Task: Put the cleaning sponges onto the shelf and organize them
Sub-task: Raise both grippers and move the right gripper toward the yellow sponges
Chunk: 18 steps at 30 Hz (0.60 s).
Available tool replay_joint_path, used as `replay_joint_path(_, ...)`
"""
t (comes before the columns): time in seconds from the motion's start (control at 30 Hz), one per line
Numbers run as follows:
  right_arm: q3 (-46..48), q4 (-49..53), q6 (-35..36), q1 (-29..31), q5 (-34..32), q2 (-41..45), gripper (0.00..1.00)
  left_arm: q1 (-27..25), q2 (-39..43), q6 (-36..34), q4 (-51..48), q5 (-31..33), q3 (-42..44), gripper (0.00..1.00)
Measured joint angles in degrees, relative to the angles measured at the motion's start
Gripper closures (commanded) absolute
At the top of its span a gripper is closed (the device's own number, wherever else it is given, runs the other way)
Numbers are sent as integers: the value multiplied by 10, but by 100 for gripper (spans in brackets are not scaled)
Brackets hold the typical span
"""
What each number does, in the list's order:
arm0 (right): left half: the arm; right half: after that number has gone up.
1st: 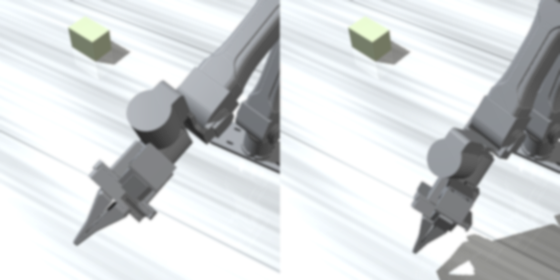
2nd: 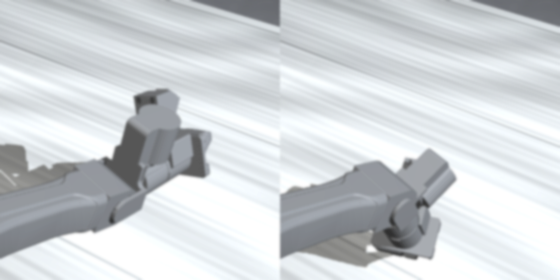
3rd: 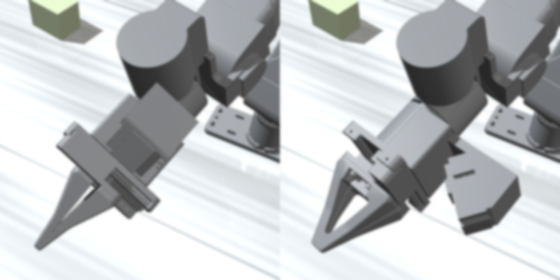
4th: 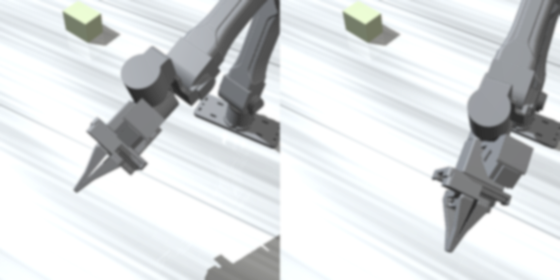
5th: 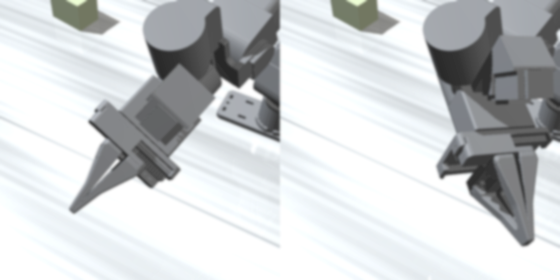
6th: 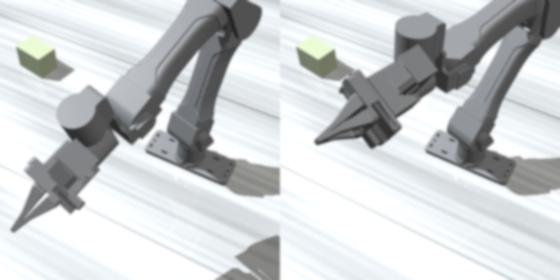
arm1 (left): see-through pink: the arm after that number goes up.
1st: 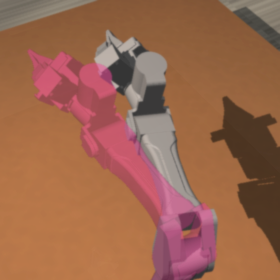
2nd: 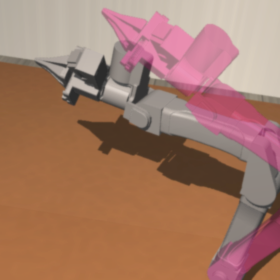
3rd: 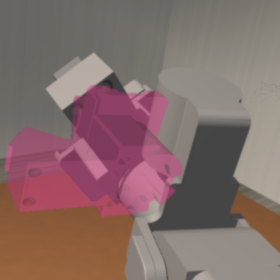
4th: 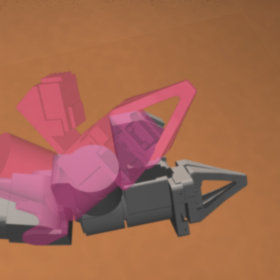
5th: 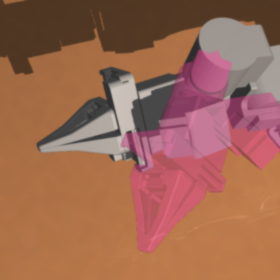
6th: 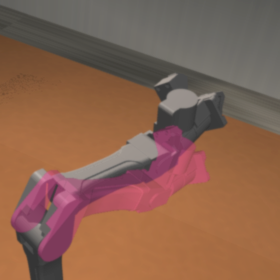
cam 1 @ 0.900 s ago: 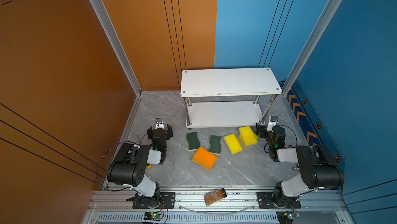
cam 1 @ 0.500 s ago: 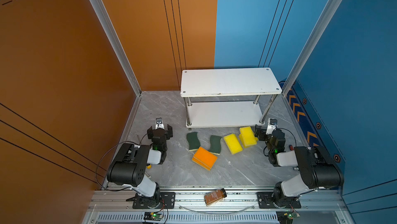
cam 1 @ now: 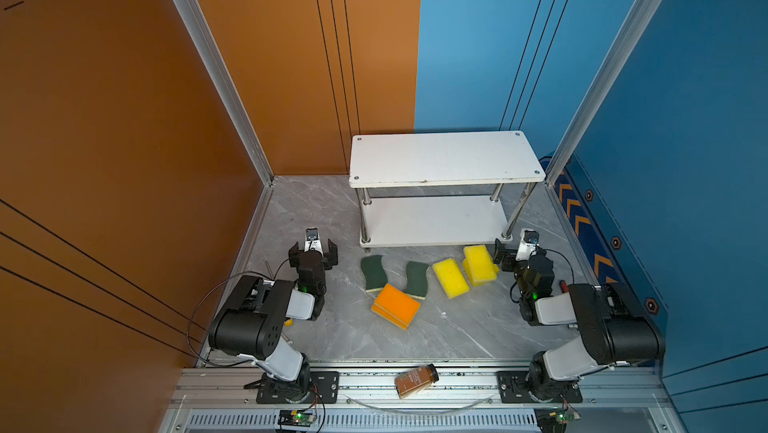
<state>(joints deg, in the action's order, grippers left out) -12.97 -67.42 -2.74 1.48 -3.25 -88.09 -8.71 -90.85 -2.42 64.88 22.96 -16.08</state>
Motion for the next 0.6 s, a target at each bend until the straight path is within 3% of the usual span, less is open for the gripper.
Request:
replay_joint_path(0.4,37,-76,0,0,-1,-17,0,-7,-5,-13,86,15,32,2)
replay_joint_path(0.6,39,-34,-1,0,-1,71,0,-12,4,-20,121,23,67,2)
